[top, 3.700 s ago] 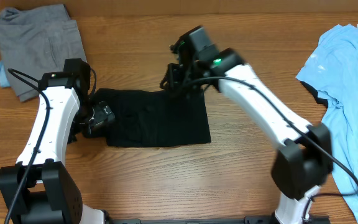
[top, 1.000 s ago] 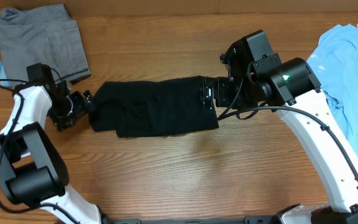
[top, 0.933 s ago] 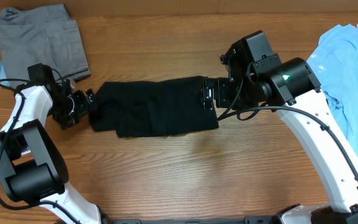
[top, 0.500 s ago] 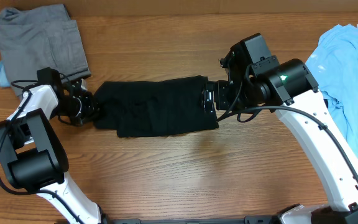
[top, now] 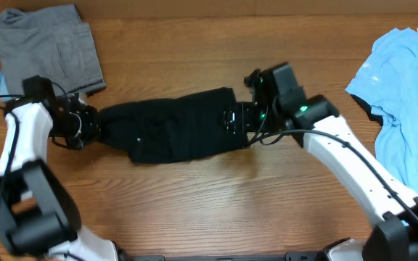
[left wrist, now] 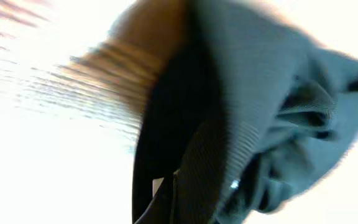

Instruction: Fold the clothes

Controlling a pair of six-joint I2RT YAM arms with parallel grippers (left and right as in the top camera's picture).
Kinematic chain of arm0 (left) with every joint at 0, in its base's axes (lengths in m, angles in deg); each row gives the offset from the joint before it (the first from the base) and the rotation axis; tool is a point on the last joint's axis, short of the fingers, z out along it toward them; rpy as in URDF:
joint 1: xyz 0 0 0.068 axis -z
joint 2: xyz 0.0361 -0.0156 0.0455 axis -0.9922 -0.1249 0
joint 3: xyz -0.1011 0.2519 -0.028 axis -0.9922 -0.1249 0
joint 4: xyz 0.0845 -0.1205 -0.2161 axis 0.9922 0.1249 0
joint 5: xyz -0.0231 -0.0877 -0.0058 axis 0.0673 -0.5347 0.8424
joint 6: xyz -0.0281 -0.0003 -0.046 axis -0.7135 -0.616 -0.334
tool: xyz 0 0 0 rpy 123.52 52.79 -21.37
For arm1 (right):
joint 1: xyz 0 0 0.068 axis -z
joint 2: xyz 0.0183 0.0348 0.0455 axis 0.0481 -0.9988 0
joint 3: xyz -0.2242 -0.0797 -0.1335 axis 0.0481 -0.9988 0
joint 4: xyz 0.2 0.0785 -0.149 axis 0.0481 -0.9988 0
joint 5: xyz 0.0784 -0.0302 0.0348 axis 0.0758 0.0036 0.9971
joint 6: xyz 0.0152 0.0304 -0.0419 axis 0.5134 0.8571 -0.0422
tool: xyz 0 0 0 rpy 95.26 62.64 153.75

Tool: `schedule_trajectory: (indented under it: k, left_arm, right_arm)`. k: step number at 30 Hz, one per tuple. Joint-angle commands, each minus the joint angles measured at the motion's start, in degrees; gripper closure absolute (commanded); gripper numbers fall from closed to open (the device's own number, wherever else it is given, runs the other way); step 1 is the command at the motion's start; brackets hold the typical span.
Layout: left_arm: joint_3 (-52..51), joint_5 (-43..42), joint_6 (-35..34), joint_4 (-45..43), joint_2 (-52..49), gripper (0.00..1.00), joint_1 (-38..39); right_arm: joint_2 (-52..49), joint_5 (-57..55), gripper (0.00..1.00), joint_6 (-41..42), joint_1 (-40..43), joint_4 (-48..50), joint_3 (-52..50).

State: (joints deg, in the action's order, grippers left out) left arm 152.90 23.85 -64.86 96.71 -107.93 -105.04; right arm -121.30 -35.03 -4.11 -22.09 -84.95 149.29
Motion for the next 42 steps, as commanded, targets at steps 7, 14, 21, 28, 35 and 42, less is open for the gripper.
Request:
schedule_trajectory:
  k: [7,14,21,28,35,42]
  left_arm:
    - [1.7,-2.2,-4.1,2.9,14.9,0.96,7.1]
    - [1.7,-2.2,-7.1,-1.8,14.9,0.96,18.4]
    - [1.7,0.7,-11.8,-12.6,14.8,0.91,31.1]
    - [1.7,9.9,-13.9,-17.7,12.2,0.84,38.2]
    - [1.7,10.1,-15.6,-19.2,3.3,0.81,38.6]
    - [1.7,6.9,-18.2,-24.1,-3.3,0.83,39.4]
  right_arm:
    - [-13.2,8.3,0.03,4.7,-1.4,16.7,-4.6]
    - [-17.2,5.5,0.04,7.6,-6.6,21.6,-4.6]
    - [-24.2,4.5,0.05,8.9,-7.3,23.4,-4.6]
    - [-25.2,5.9,0.05,9.1,-7.3,23.2,-4.5]
    - [-25.1,11.7,0.05,8.2,-3.9,18.3,-1.0]
    - [-24.3,18.1,0.04,3.0,2.6,13.6,1.2]
